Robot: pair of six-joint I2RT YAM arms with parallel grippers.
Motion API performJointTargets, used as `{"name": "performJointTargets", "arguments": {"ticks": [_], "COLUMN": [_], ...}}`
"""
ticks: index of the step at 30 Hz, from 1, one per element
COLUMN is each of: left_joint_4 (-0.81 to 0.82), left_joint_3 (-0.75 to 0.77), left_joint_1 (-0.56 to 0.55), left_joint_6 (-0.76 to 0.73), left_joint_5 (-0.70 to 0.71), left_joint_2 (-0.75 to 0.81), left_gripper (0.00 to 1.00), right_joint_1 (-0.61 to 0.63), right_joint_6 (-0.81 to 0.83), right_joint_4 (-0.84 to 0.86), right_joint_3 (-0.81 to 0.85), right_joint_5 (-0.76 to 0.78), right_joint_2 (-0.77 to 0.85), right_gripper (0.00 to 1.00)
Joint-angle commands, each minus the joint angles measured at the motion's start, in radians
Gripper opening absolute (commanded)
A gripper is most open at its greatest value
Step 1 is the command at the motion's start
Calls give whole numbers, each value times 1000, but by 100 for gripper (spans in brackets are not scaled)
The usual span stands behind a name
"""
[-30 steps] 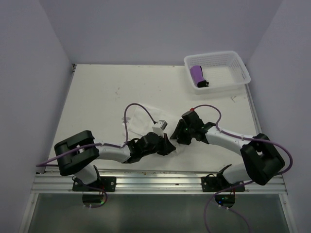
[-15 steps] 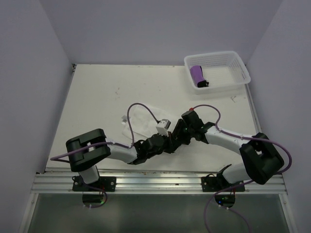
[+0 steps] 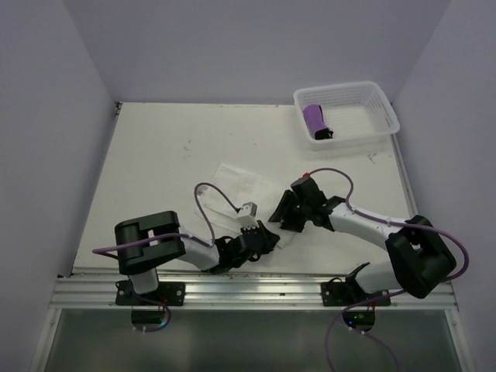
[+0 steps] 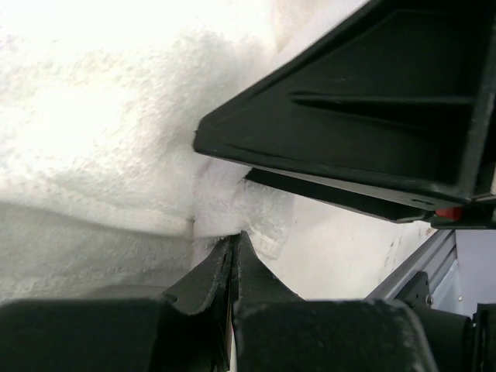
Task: Roll the towels
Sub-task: Roll the towel
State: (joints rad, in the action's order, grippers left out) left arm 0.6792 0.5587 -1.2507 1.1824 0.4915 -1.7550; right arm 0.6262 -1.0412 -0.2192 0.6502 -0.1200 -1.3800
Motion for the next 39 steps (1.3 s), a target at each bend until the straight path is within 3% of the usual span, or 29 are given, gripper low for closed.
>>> {"name": "performJointTargets", "arguments": {"ticks": [1, 9, 16, 25, 30, 33, 34, 35, 37, 38, 39], "left_joint_4": [-136, -231, -216, -191, -254, -234, -233, -231, -231, -227, -227], "left_joint_3": [-52, -75, -85, -105, -68, -77, -82, -82, -88, -91, -92], "left_joint_1": [-1, -1, 13, 22, 23, 23, 23, 23, 23, 23, 23], "left_joint_6": [131, 255, 286, 298, 281, 286, 284, 289, 293, 298, 301], "left_joint_5": [94, 87, 45, 32, 25, 19, 18, 15, 13, 10, 7], "left_joint_2": [-18, -35, -72, -81, -97, -98, -97, -97, -97, -97, -97], "left_gripper": [0, 0, 0, 0, 0, 0, 0, 0, 0, 0, 0], "right_joint_1": [1, -19, -81, -259, -296, -299, -302, -301, -301, -301, -303], "right_joint_6": [-11, 41, 98, 289, 277, 244, 222, 213, 179, 170, 159], "right_joint_4": [-103, -154, -193, -443, -494, -494, -491, -487, -476, -459, -451], "right_joint_3": [-9, 129, 215, 376, 307, 224, 179, 151, 62, 31, 2], "right_joint_5": [-10, -7, -41, -23, 74, 85, 88, 91, 97, 97, 92], "right_joint_2": [-2, -36, -27, 203, 366, 438, 465, 484, 518, 551, 562], "right_gripper": [56, 58, 60, 62, 66, 59, 53, 36, 13, 3, 1]}}
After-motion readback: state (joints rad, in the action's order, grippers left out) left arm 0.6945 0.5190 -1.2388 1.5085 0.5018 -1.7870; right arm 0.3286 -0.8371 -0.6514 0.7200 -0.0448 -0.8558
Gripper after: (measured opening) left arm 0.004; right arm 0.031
